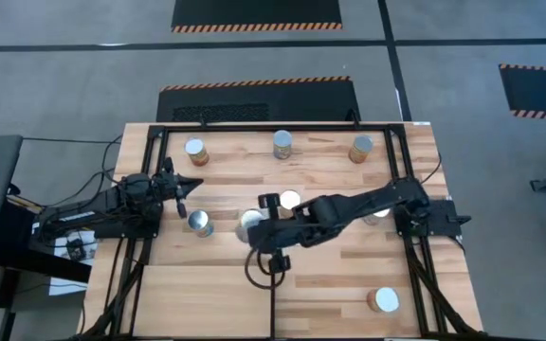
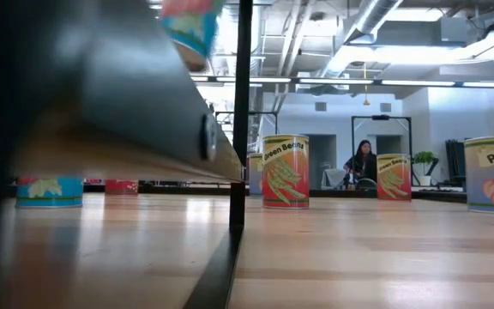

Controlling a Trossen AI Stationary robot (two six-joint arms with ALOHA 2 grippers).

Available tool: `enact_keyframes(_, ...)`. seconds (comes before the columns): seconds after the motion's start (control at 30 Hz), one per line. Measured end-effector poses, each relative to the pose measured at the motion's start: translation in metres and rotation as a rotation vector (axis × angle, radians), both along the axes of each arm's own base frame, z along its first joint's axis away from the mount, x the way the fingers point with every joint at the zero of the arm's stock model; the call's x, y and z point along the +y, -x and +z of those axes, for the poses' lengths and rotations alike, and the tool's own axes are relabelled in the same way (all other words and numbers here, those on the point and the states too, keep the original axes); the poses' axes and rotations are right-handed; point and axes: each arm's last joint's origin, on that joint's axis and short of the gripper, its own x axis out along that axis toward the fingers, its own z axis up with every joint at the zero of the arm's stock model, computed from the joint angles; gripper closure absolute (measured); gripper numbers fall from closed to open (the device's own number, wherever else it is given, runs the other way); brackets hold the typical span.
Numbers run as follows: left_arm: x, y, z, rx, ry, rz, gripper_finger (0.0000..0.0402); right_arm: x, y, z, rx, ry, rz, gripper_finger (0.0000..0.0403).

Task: Pick and place cans onto a shelf
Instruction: Put the canned tomatoes on the shelf

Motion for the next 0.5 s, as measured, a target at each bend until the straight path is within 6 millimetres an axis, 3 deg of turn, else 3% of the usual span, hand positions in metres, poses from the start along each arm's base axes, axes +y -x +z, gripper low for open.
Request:
enact_keyframes(0.2,0.0,0.0,0.0,0.004,0.001,0.003,0.0401,0.016,-0.028,-0.021,-0.075,-0.062,0.092,0.0401)
enact_keyframes(0.5,0.0,-0.001,-0.001,0.018,0.005,-0.001,0.0401,0.053,-0.044,-0.071,-0.002,-0.076,0.182,0.0402)
